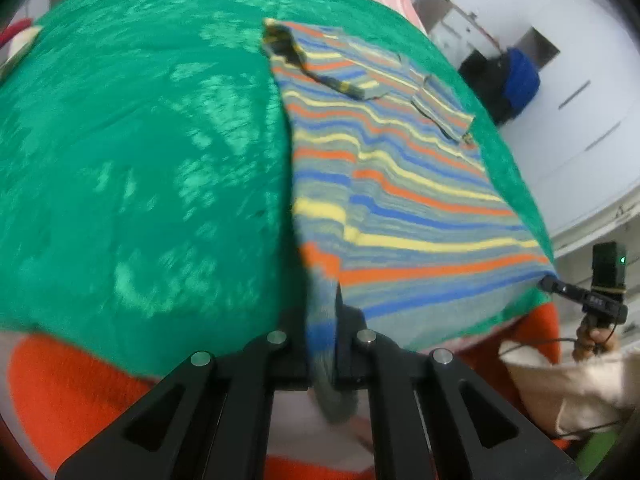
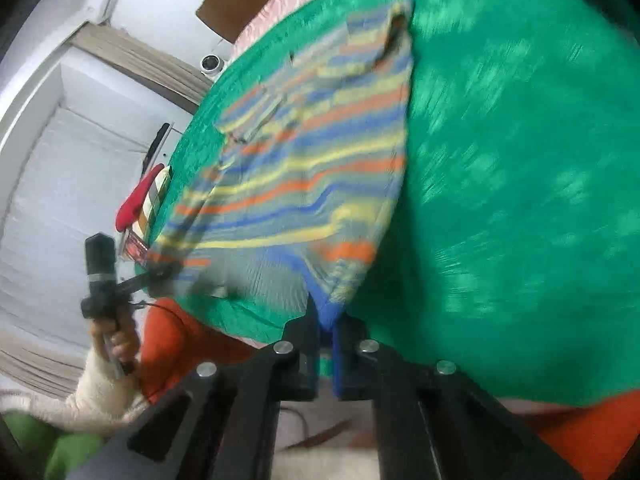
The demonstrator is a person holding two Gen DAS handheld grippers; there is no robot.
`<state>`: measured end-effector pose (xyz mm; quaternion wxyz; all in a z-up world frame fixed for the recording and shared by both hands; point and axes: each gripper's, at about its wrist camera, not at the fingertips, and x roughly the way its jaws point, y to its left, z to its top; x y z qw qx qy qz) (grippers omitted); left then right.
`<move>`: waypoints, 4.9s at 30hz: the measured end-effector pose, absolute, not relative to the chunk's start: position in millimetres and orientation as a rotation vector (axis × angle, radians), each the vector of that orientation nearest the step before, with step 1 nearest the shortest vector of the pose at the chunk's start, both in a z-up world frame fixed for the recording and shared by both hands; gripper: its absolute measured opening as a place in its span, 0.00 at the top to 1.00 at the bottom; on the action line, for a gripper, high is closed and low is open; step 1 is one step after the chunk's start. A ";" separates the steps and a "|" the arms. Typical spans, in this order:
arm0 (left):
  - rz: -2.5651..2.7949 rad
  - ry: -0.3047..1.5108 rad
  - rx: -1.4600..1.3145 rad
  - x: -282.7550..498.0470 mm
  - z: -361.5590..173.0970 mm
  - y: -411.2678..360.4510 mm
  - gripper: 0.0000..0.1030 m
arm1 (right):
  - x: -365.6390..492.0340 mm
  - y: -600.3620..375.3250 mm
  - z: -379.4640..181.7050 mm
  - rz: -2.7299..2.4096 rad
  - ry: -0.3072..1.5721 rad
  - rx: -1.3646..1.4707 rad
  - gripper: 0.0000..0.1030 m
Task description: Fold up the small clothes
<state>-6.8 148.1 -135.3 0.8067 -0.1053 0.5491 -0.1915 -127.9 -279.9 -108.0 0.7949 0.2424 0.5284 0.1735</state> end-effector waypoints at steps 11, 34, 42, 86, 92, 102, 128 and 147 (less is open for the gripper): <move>-0.347 1.263 -0.130 -12.4 -190.0 129.8 0.58 | -123.6 -282.6 -176.5 0.231 1.299 0.503 0.93; -0.184 1.277 -0.030 -13.8 -200.5 132.2 0.77 | -129.1 -295.2 -195.6 0.099 1.371 0.444 0.95; -0.045 0.968 0.038 -17.3 -106.1 145.6 0.08 | -135.0 -333.2 -123.4 -0.074 1.276 0.164 0.55; -0.132 1.087 0.153 48.1 -182.3 66.6 0.00 | 68.0 -551.2 -150.5 -0.375 1.058 0.450 0.95; -0.165 1.025 0.229 51.6 -135.6 65.1 0.01 | 50.2 -579.0 -141.1 -0.472 1.069 0.409 0.94; -0.443 0.917 0.404 165.8 -102.7 -22.1 0.01 | -1.4 -476.4 -108.2 -0.185 0.888 0.400 0.53; 0.303 1.023 -0.241 265.3 -169.6 277.5 0.99 | -89.8 -347.7 -154.9 -0.097 0.841 0.298 0.50; 0.081 0.878 -0.134 190.6 -160.7 260.2 0.00 | -81.5 -330.4 -165.0 -0.118 0.847 0.233 0.24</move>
